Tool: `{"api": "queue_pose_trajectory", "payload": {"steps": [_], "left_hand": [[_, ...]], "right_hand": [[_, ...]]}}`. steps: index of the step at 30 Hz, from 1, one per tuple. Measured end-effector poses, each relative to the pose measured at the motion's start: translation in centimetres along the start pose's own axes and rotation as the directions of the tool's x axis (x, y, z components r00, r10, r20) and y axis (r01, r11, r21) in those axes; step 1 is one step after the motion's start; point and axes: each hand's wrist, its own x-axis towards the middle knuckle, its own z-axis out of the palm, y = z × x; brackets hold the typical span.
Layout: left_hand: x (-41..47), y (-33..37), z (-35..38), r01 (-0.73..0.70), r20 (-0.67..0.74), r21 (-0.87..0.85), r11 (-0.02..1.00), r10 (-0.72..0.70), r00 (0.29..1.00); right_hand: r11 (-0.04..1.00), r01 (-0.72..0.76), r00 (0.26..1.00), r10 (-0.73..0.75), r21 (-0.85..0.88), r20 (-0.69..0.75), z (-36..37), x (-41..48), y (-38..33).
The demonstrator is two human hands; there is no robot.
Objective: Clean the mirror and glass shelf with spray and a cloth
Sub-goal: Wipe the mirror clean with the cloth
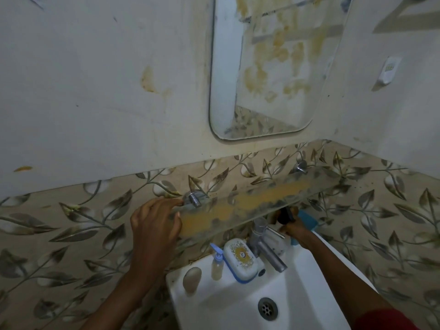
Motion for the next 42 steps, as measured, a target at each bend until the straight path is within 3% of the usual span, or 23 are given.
{"api": "queue_pose_trajectory", "payload": {"steps": [5,8,10,12,15,17,20,36,39,42], "left_hand": [[0.0,0.0,0.1,-0.008,0.007,0.012,1.0,0.008,1.0],[0.1,0.2,0.1,-0.002,0.006,0.008,1.0,0.002,1.0],[0.1,0.2,0.2,-0.002,0.013,0.012,1.0,0.002,1.0],[0.0,0.2,0.1,-0.004,0.013,0.023,1.0,0.004,1.0],[0.1,0.0,0.0,-0.019,-0.002,0.039,0.999,0.019,1.0],[0.1,0.0,0.2,-0.031,-0.007,0.059,0.998,0.032,0.999],[0.3,-0.2,0.4,-0.062,-0.011,0.092,0.994,0.063,0.998],[0.3,-0.6,0.6,-0.068,0.0,0.099,0.993,0.068,0.998],[0.2,-0.6,0.5,-0.085,-0.003,0.106,0.991,0.086,0.996],[0.3,-0.6,0.5,-0.084,-0.009,0.104,0.991,0.085,0.996]], "right_hand": [[0.98,0.115,0.993,-0.118,-0.162,-0.01,-1.6,0.8,1.0],[0.982,0.132,0.921,-0.172,-0.135,-0.349,-3.3,1.4,1.5],[0.983,0.103,0.861,-0.163,-0.15,-0.481,-4.1,1.8,1.3],[0.97,0.093,0.885,-0.184,-0.225,-0.428,-4.2,2.3,0.8],[0.921,0.106,0.975,-0.17,-0.374,-0.143,-3.2,3.1,0.0],[0.921,0.101,0.992,-0.121,-0.377,-0.03,-2.3,3.8,-0.3],[0.923,0.036,0.994,-0.073,-0.383,-0.084,-1.4,3.6,-0.2],[0.902,0.12,0.966,-0.202,-0.415,-0.16,-1.2,5.9,2.7],[0.947,0.067,0.953,-0.154,-0.315,-0.26,-2.0,6.1,1.8],[0.995,0.065,0.927,-0.09,-0.08,-0.364,-2.9,5.8,0.4]]}}
